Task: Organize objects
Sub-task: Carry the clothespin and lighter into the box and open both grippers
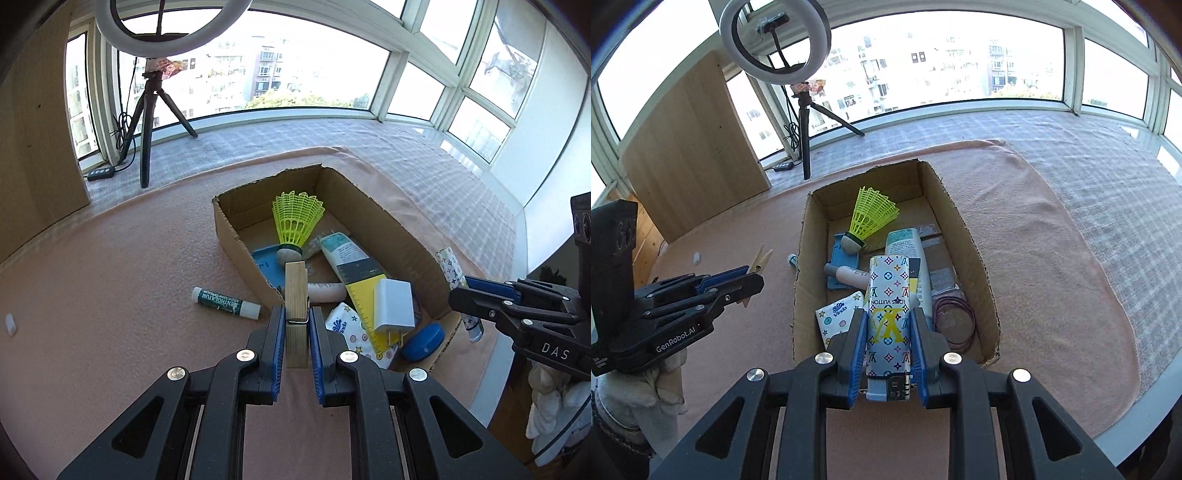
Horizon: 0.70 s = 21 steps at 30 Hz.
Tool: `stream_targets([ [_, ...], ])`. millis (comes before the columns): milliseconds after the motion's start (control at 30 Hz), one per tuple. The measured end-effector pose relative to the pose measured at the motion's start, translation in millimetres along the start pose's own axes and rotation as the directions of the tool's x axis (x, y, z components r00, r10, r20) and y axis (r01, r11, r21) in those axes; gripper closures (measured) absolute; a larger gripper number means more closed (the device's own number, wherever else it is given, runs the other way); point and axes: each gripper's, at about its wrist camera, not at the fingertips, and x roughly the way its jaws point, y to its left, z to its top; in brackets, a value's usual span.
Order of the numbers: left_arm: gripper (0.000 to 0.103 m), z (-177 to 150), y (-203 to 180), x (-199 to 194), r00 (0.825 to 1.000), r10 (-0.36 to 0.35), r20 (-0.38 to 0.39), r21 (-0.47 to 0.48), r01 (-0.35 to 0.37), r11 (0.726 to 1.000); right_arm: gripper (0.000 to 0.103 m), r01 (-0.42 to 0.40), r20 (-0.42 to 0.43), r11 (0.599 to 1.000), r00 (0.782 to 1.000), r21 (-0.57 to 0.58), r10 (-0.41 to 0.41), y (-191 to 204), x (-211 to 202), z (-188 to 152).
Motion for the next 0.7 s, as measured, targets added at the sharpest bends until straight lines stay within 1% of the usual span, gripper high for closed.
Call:
stream_targets([
  [67,0.089,7.5,-6.2,9.4,1.0,-0.005,-0.007,0.007,0.005,1.0,0.082,-0.005,-0.001,1.0,1.0,0.008,0.005,-4.6,2.5,3.1],
  [267,0.089,22.6,-18.4,35.9,0.999,0.001,-0.035,0.02,-0.001,1.0,0.082,0.014,-0.001,1.0,1.0,0.002,-0.014,-13.9,12.5,13.9],
  [500,0.089,25.6,-18.9,60.9,0.997,0.008,-0.076,0.022,-0.006,1.0,0.082,0.021,-0.021,1.0,1.0,0.001,-0.021,-21.3,24.1,15.6],
  [700,0.089,27.8,-15.1,67.4,0.996,0.019,-0.084,0.021,-0.017,1.0,0.082,0.028,-0.032,1.0,0.999,0.009,-0.028,-27.1,29.4,14.5],
])
